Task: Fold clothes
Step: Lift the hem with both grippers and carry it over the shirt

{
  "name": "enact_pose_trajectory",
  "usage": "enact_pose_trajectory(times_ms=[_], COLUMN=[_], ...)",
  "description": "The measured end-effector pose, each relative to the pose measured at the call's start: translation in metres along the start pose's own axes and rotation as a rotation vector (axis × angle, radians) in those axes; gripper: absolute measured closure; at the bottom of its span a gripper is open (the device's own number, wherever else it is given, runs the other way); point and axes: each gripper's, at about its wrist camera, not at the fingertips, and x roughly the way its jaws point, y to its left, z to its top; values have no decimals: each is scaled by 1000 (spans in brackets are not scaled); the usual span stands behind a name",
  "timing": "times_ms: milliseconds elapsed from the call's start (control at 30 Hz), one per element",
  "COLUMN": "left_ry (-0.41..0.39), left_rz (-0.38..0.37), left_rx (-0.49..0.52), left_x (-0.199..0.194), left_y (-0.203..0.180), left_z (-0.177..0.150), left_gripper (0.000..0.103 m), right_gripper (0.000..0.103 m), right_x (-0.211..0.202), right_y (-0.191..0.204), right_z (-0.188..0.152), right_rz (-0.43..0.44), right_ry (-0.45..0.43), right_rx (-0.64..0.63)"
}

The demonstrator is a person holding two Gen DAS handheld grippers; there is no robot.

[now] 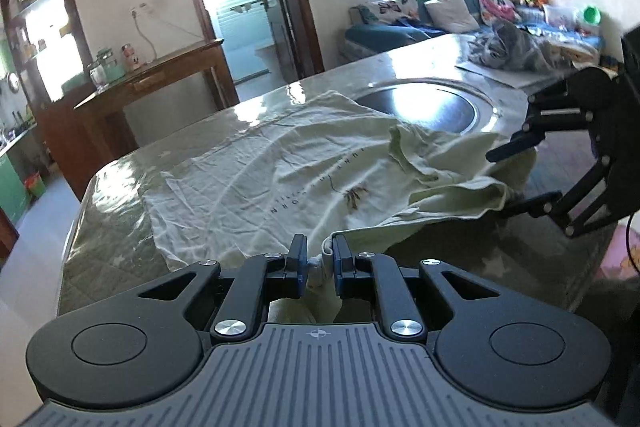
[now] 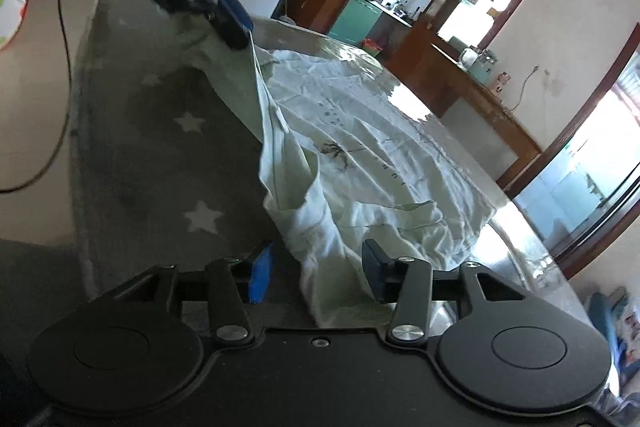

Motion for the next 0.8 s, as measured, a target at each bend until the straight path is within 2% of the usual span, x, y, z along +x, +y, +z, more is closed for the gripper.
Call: enact_pose_trajectory(times_ms=[33, 100, 133, 233, 333, 467, 667, 800], left_ry=[6, 17, 20, 19, 34, 44, 79, 94], left_rz=[5, 13, 14, 42, 59, 86, 119, 103], left_rx=[7, 20, 37, 125, 179, 223, 255, 293], left_x=[0, 0, -1, -6, -8, -11, -1, 2], left_y=[-1, -4, -8, -27, -38, -45, -42, -45], left_z=[-2, -5, -8, -21, -34, -47, -54, -55], left_gripper=[89, 86, 85, 80, 73, 69, 66, 68], right_gripper=[54, 68, 79, 90, 92, 93, 93, 96], right_x=[1, 5, 6, 8, 8, 9, 7, 5], right_y=[-1, -2, -4, -7, -10, -15, -13, -15], right_z=[-1, -3, -4, -6, -6, -7, -7, -6], right_rz=[-6, -24, -21, -12, -3, 6, 7, 6], right_ry=[2, 13, 22, 36, 39, 40, 37, 36], right_rx=[-6, -24, -23, -16, 0, 39, 39, 49])
